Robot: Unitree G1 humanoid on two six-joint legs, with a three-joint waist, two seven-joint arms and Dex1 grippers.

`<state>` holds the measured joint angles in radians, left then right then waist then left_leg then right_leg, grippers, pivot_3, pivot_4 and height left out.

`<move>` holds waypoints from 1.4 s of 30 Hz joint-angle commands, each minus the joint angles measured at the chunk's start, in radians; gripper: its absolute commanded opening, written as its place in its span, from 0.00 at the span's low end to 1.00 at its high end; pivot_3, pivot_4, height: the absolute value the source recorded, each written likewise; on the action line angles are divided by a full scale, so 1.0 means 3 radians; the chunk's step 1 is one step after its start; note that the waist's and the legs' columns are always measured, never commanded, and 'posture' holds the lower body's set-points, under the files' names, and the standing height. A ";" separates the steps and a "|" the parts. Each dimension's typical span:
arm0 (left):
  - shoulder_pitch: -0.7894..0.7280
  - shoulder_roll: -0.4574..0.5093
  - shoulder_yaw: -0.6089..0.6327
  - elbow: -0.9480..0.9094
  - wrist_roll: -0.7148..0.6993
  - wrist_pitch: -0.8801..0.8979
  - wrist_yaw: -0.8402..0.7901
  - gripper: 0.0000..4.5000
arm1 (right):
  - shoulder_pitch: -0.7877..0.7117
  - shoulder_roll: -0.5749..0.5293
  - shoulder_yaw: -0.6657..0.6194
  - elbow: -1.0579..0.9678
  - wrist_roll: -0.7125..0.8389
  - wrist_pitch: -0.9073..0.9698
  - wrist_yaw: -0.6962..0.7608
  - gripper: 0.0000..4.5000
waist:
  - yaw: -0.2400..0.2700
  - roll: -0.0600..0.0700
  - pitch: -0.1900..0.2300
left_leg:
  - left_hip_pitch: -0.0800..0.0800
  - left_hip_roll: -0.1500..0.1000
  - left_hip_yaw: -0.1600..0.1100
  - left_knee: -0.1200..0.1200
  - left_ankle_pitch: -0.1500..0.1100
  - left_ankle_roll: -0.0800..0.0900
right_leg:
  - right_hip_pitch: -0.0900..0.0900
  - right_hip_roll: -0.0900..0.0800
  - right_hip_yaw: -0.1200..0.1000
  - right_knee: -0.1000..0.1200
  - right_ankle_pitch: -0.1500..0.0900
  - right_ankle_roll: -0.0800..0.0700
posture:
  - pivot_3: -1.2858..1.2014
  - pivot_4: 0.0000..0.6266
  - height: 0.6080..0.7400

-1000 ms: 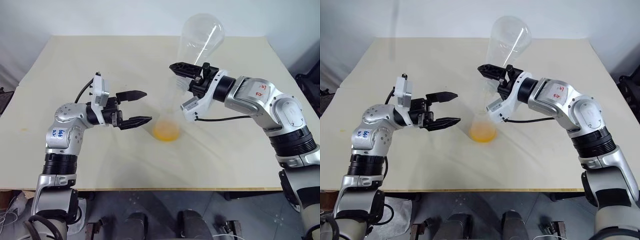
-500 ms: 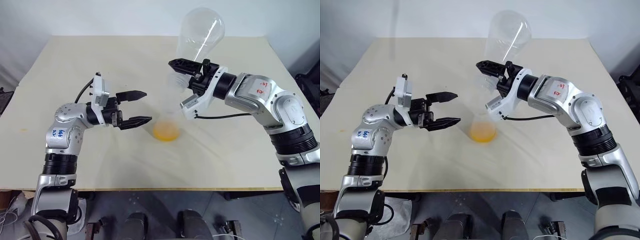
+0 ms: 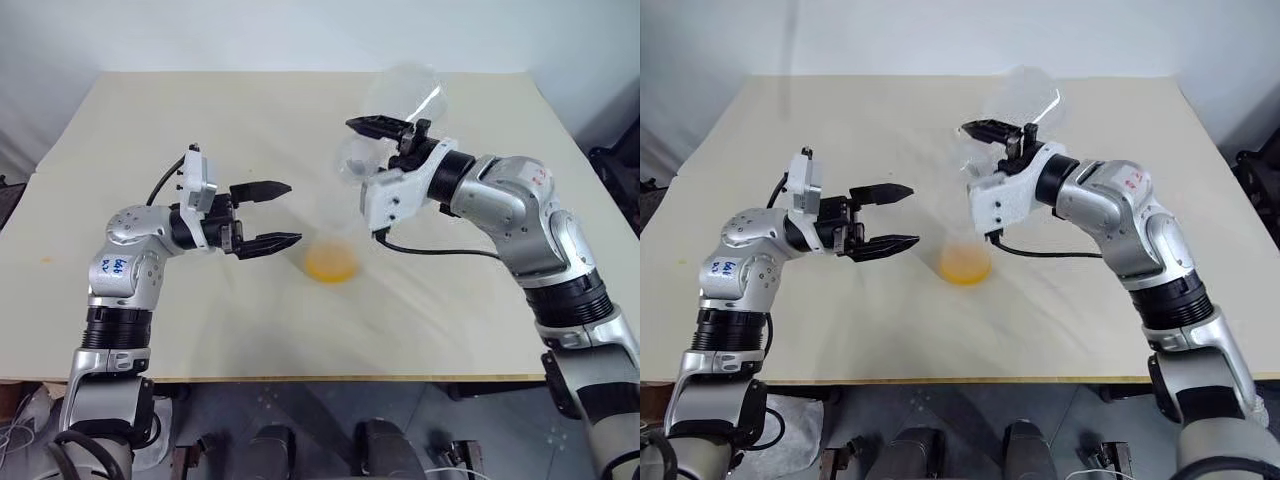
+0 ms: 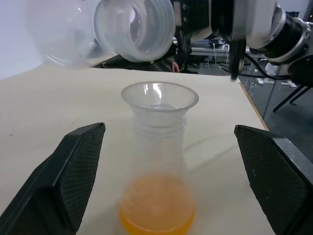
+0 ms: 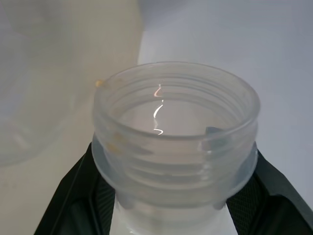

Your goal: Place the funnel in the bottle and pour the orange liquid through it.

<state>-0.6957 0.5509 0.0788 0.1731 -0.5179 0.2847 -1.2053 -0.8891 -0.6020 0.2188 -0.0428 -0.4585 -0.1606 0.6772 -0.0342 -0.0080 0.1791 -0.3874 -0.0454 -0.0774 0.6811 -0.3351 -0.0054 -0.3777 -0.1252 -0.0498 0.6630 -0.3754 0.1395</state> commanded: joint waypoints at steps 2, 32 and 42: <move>-0.0054 0.0063 0.0071 -0.0047 -0.0015 -0.0063 -0.0021 1.00 | 0.0045 0.0068 -0.0383 -0.0271 0.0459 0.0919 0.0236 0.55 | 0.0013 0.0000 0.0000 | 0.0000 -0.0001 -0.0001 0.0001 0.0000 0.0000 | 0.0000 -0.0001 0.0000 0.0000 0.0000 0.0000 | 0.52 0.24 1.00; -0.0194 0.0259 0.0156 -0.0099 -0.0192 0.0276 -0.0180 1.00 | 0.1006 0.0615 -0.1851 -0.0402 0.2545 0.2810 -0.0476 1.00 | 0.0015 0.0003 -0.0002 | 0.0002 -0.0007 -0.0004 -0.0002 0.0000 0.0001 | 0.0001 -0.0006 0.0001 0.0007 0.0000 0.0000 | 0.52 0.24 1.00; -0.0356 0.0254 0.0125 0.0163 -0.0126 0.0186 -0.0320 1.00 | 0.1230 0.0202 -0.1784 -0.0792 0.2774 0.2973 -0.0347 1.00 | 0.0016 0.0003 -0.0002 | 0.0002 -0.0009 -0.0004 -0.0002 0.0001 0.0002 | 0.0002 -0.0008 0.0000 0.0006 0.0000 0.0000 | 0.52 0.24 1.00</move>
<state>-0.7801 0.6146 0.1064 0.2195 -0.5545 0.3577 -1.2882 -0.5245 -0.5211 -0.3115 -0.2232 0.3453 0.7269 0.5597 -0.0295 -0.0070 0.1786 -0.3869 -0.0482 -0.0787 0.6805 -0.3348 -0.0047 -0.3771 -0.1275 -0.0497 0.6648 -0.3753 0.1395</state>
